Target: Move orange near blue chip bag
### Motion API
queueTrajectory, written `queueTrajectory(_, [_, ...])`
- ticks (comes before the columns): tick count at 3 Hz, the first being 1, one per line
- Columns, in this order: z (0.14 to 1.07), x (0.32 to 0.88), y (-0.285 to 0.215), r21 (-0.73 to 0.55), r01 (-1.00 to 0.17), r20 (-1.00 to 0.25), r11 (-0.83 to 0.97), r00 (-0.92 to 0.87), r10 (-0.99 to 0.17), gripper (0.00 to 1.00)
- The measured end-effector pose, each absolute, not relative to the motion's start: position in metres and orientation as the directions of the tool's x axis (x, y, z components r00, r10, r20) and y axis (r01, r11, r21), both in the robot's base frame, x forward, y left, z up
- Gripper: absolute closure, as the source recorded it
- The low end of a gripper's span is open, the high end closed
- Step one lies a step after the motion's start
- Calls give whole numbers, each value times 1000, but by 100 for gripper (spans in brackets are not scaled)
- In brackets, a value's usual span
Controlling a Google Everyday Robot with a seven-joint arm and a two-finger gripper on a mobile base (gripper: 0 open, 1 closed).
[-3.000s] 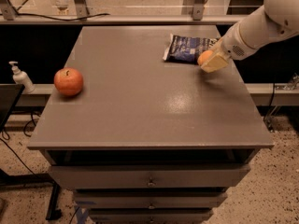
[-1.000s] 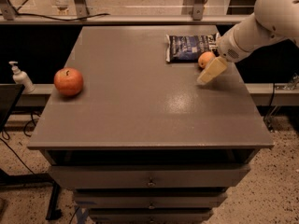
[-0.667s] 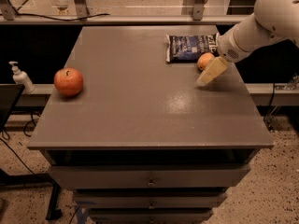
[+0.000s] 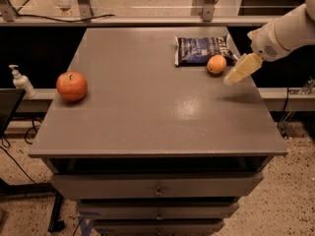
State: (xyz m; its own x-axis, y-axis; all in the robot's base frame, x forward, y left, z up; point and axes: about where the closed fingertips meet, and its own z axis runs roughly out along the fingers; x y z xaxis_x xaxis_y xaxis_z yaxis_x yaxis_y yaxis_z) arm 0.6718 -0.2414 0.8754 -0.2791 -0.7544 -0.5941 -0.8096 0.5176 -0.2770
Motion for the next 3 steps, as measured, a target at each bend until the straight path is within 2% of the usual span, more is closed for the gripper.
queueTrajectory(2, [898,608,-281,-171,-817,-673,551,-311,-671,0])
queueTrajectory(3, [897,605,-285,-165,-815,-675,555,-317,-666,0])
